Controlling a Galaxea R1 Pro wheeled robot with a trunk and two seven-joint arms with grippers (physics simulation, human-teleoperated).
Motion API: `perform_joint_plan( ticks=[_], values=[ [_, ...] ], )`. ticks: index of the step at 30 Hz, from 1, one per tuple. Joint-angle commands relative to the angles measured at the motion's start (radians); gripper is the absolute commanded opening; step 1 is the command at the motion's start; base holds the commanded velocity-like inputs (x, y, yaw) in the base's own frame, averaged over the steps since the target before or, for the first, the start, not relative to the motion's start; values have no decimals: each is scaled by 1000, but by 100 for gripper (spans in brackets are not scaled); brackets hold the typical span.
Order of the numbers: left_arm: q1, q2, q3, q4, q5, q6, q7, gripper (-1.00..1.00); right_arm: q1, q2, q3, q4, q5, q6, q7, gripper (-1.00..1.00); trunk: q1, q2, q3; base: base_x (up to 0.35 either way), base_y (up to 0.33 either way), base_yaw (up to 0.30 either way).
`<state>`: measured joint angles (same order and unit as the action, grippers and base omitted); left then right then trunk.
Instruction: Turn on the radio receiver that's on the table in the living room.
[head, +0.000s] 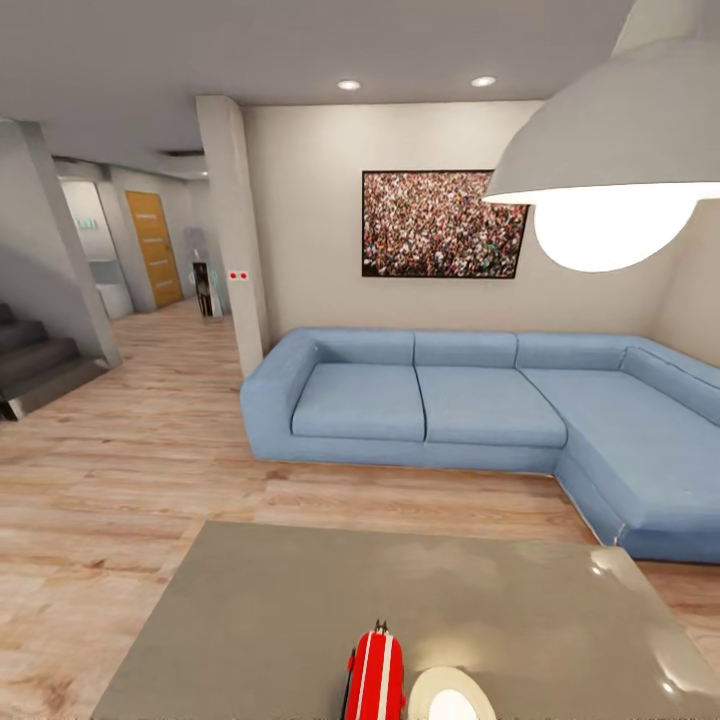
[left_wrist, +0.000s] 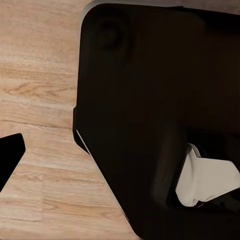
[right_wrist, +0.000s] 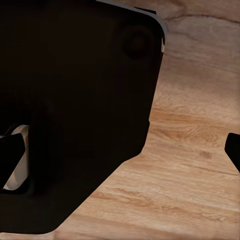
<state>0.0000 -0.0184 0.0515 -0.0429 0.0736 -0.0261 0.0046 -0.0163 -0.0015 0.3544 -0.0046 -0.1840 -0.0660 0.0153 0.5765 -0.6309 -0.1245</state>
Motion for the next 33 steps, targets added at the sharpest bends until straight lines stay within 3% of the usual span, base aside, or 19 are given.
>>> perform_joint_plan(
  ticks=[1, 33],
  values=[
    [0, 0, 0, 0, 0, 0, 0, 100, 0, 0, 0, 0, 0, 0, 0, 100, 0, 0, -2, 0, 0, 0],
    [0, 0, -1, 0, 0, 0, -6, 100, 0, 0, 0, 0, 0, 0, 0, 100, 0, 0, -54, 0, 0, 0]
  ],
)
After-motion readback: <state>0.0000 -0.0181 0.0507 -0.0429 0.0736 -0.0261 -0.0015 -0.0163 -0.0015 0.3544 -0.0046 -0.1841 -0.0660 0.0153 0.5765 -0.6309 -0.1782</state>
